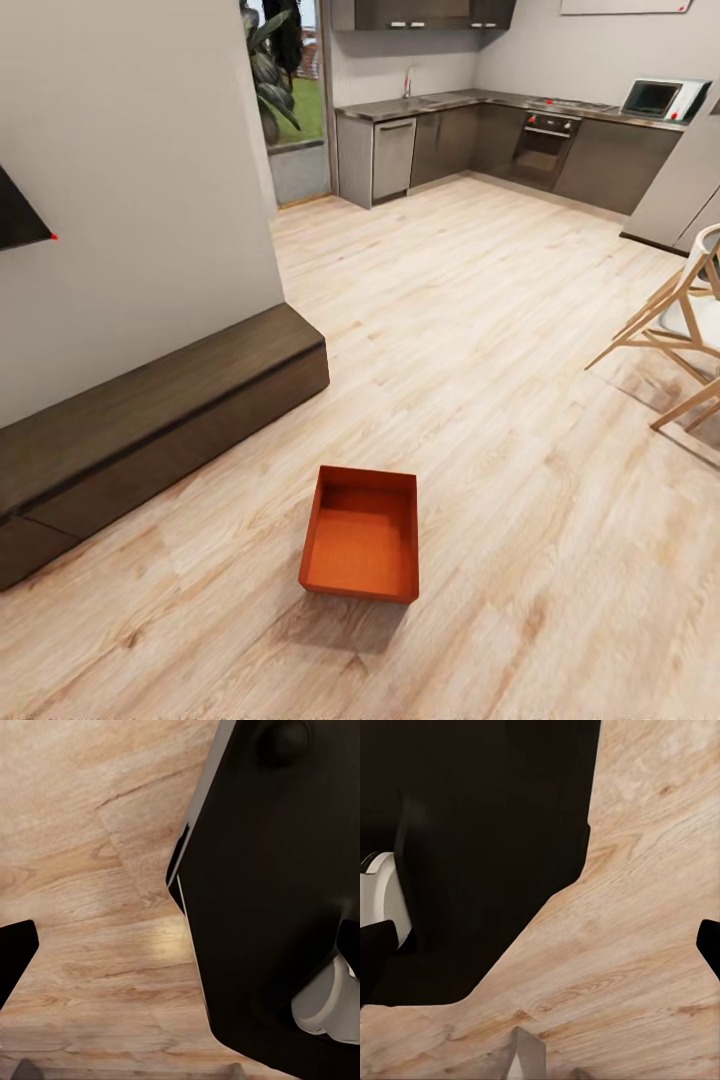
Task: Move the two storage containers from the living room to the garage. In the garage, place one container on the floor and stack the other container on top of it (either order is fine).
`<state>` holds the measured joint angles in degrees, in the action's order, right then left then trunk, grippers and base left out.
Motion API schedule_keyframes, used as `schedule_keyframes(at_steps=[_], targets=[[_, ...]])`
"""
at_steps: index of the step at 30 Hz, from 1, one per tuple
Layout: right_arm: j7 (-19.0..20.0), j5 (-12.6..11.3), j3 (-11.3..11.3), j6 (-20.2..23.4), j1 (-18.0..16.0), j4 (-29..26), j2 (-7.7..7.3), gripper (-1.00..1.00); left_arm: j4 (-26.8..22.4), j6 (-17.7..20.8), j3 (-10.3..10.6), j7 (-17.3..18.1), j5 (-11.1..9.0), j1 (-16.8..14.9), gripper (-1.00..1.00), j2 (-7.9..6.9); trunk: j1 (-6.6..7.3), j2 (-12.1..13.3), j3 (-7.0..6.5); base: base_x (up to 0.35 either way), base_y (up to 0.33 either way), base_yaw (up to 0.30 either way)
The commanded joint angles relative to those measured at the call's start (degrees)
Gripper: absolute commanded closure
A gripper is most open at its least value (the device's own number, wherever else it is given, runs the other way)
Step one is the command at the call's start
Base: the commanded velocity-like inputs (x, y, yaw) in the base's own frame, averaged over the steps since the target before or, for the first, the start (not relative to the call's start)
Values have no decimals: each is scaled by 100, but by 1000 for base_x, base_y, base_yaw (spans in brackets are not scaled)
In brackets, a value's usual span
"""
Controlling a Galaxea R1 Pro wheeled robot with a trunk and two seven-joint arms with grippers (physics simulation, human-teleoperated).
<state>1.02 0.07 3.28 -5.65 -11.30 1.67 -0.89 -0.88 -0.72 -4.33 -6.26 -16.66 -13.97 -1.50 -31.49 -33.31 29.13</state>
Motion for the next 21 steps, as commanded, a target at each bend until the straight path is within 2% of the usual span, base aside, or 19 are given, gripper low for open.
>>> schedule_keyframes(at_steps=[1, 21], targets=[[14, 1, 34, -33, -7, 18, -3, -100, 0, -7, -41, -7, -4, -1, -100, 1, -1, -6, 15, 0, 0, 0], [-13, -6, 32, -37, -7, 16, 3, -100, 0, 0, -61, -14, -54, -1, -100, 3, -1, -6, 198, 0, 0, 0]])
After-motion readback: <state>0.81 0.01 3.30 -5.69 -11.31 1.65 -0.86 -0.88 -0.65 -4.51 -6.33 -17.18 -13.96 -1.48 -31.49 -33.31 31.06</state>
